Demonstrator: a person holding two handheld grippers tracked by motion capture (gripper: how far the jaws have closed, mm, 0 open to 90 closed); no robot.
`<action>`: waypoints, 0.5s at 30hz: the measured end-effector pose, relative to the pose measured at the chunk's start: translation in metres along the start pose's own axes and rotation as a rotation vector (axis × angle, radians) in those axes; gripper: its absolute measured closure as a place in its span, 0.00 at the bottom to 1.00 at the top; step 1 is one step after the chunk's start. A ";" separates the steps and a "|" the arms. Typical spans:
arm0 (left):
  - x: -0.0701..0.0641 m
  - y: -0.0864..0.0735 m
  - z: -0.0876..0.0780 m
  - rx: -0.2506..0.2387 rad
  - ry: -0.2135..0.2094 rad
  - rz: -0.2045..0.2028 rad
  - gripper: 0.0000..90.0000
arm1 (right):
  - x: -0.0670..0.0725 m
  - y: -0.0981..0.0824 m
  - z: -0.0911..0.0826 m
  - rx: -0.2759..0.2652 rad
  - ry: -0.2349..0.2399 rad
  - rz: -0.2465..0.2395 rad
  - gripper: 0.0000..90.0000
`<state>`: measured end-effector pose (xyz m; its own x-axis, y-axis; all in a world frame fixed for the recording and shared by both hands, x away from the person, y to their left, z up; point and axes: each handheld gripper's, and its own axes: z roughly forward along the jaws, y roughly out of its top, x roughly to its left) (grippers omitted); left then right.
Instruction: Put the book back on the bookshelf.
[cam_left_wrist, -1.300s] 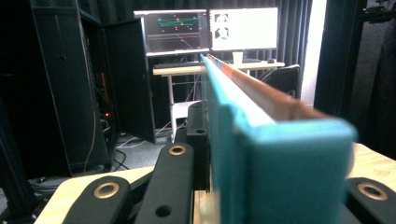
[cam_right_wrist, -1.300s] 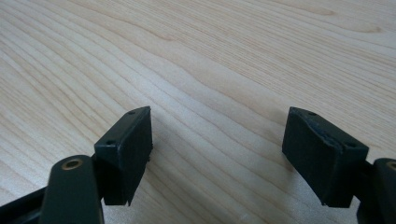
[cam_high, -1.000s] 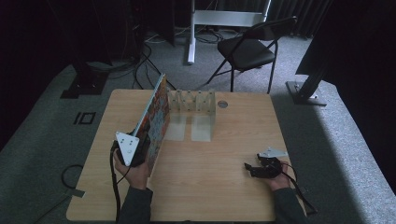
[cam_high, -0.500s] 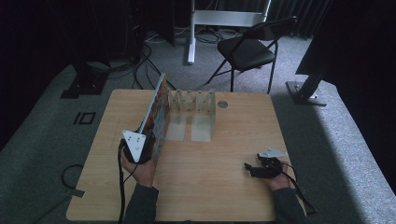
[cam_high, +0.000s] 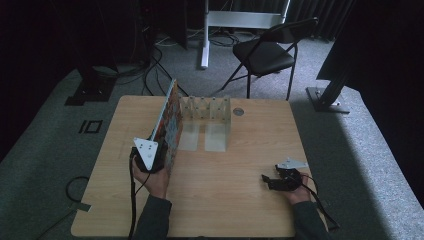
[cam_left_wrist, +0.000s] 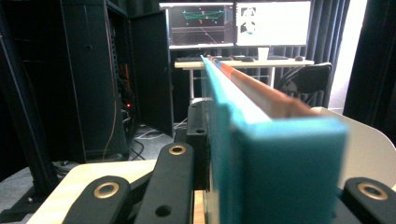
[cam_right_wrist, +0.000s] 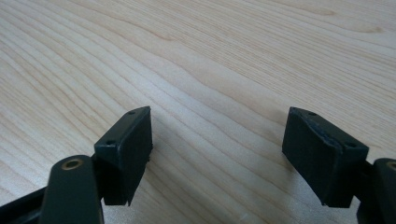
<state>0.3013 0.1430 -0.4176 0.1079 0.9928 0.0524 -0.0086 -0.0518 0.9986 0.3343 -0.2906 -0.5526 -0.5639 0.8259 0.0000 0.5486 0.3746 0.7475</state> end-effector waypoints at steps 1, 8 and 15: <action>0.000 0.000 0.000 -0.001 0.001 -0.002 0.89 | 0.000 0.000 0.000 0.000 0.000 0.000 0.27; -0.002 -0.001 0.002 -0.006 0.014 -0.006 0.89 | 0.000 0.000 0.000 0.000 0.000 0.000 0.27; -0.002 -0.003 0.004 -0.012 0.022 -0.010 0.89 | 0.000 0.000 0.000 0.000 0.000 0.000 0.27</action>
<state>0.3051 0.1403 -0.4206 0.0859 0.9954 0.0421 -0.0192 -0.0406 0.9990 0.3343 -0.2906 -0.5526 -0.5641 0.8257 -0.0001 0.5483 0.3747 0.7476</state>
